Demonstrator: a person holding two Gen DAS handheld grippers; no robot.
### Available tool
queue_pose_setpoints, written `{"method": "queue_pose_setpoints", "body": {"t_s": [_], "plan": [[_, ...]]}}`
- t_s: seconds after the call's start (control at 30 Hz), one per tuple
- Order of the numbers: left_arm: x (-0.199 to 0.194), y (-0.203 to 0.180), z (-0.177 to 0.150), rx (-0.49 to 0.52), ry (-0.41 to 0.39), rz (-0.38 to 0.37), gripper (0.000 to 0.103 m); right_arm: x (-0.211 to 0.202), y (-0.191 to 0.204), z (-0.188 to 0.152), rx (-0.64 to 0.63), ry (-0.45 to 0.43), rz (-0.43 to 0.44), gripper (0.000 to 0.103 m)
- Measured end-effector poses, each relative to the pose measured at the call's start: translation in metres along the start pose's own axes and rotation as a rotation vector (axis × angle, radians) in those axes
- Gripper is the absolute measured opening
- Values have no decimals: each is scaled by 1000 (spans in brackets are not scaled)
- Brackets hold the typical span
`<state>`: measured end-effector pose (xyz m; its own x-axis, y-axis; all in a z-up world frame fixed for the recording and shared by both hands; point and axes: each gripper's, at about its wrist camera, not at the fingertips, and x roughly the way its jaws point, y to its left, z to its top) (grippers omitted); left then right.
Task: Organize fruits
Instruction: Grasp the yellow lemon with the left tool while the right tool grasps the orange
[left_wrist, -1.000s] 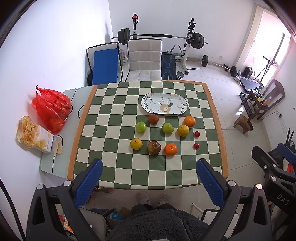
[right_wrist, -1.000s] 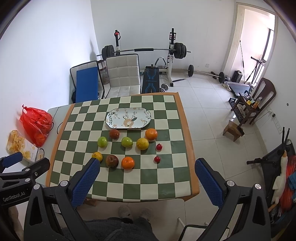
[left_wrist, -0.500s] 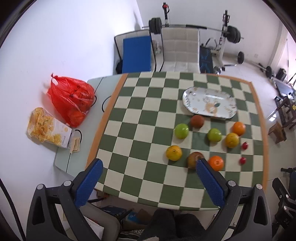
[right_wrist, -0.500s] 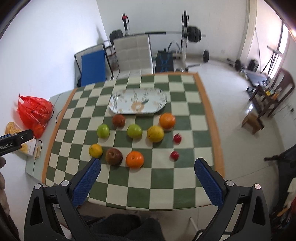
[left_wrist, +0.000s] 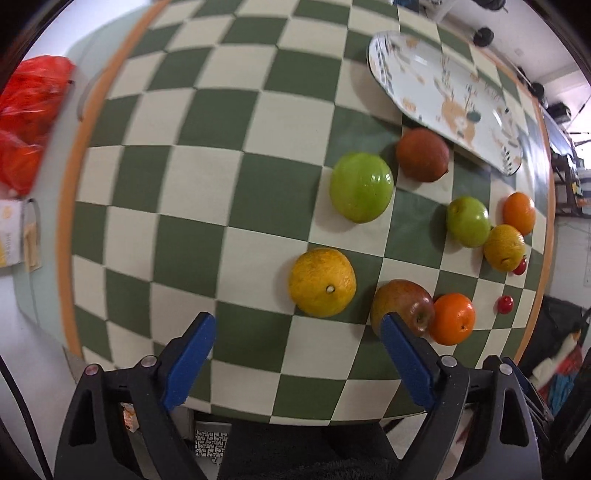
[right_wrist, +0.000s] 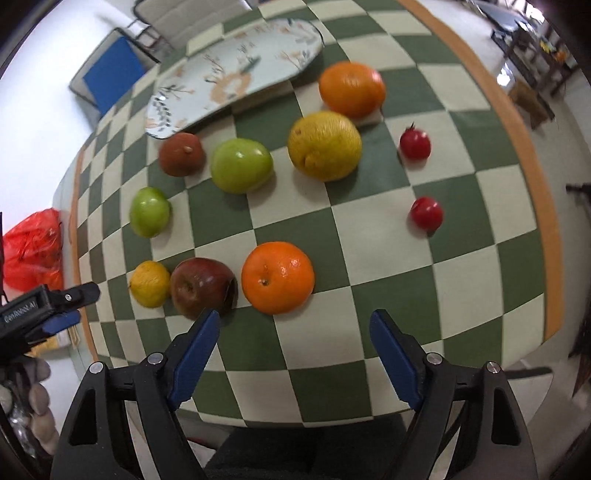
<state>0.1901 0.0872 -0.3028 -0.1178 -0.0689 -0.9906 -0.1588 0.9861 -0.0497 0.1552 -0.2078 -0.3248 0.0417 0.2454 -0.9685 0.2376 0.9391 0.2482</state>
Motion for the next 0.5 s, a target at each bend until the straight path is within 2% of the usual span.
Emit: {"method": "queue_pose_setpoints", "body": {"t_s": [0.13, 0.3, 0.33, 0.37, 0.43, 0.47, 0.5], "plan": [[36, -8, 16, 47, 81, -13, 91, 30, 4, 10, 41, 47, -8, 84], [63, -13, 25, 99, 114, -11, 89, 52, 18, 22, 67, 80, -20, 83], [66, -14, 26, 111, 115, -9, 74, 58, 21, 24, 65, 89, -31, 83], [71, -16, 27, 132, 124, -16, 67, 64, 23, 26, 64, 100, -38, 83], [79, -22, 27, 164, 136, -35, 57, 75, 26, 30, 75, 118, -53, 83], [81, -25, 26, 185, 126, -18, 57, 80, 27, 31, 77, 128, -62, 82], [81, -28, 25, 201, 114, -6, 57, 84, 27, 31, 79, 134, -71, 73]]}}
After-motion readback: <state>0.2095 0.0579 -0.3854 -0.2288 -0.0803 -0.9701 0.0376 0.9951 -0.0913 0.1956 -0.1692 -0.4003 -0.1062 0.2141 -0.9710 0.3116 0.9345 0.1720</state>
